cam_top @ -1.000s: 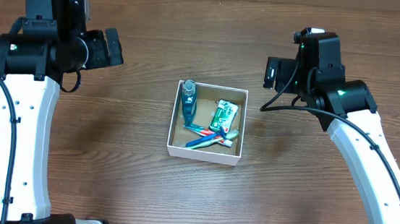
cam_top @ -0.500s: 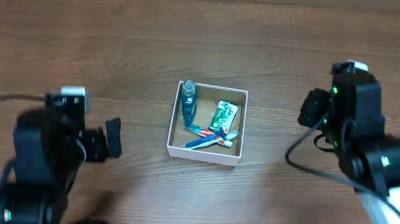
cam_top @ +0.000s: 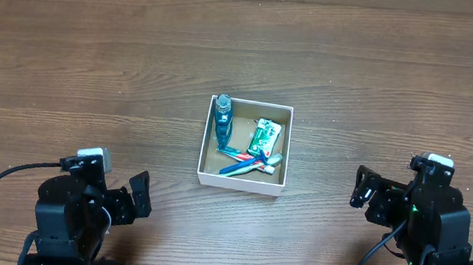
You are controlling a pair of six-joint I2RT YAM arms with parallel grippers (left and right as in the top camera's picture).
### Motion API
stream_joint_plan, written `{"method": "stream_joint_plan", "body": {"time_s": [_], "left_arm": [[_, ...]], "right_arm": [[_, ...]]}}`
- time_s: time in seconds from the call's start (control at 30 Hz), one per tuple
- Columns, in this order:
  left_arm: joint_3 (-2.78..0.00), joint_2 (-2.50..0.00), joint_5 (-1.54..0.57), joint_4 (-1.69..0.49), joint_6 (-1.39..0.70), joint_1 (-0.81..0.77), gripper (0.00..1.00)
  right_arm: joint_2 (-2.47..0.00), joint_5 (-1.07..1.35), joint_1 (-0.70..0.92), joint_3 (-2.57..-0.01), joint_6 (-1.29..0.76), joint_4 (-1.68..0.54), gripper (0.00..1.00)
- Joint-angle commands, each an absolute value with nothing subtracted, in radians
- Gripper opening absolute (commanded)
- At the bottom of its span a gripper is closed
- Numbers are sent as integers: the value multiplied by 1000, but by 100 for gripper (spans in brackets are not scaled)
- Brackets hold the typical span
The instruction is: Pack container
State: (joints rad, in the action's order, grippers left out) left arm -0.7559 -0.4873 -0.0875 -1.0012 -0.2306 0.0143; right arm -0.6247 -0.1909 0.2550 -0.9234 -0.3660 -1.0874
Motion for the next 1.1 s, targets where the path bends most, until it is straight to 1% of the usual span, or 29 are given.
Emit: {"method": "stream_joint_plan", "body": {"time_s": [0.0,0.27,0.47,0.63,0.73,0.77,0.87,0.9,1.07], "left_arm": [[-747,-491,-102,-997,-248,12,100],[-747,-491,-102,-997,-248,12,100],[-747,-491,-101,-997,-248,12,100],[-747,-491,-102,-997,-248,12,100],[-747,-491,-101,-997,-248,12,100],[-747,-491,-102,-997,-248,12,100],[-747,-491,-102,-997,-248,12,100],[-747,-491,-102,-997,-248,12,100],[-747,-491,-102,-997,-248,12,100]], "right_arm": [[-621,-202,251,-917,-368,-1083,100],[-618,-202,252,-916,-368,-1083,100],[-477,-210,251,-832,-356,-1054,100],[-215,-199,239,-564,-310,-804,100],[-69,-169,200,-429,-298,-683,100],[-16,-128,181,-379,-255,-628,100],[-3,-67,164,-307,-151,-492,100],[-3,-65,162,-270,-91,-407,100],[-3,-66,160,-138,68,-140,100]]}}
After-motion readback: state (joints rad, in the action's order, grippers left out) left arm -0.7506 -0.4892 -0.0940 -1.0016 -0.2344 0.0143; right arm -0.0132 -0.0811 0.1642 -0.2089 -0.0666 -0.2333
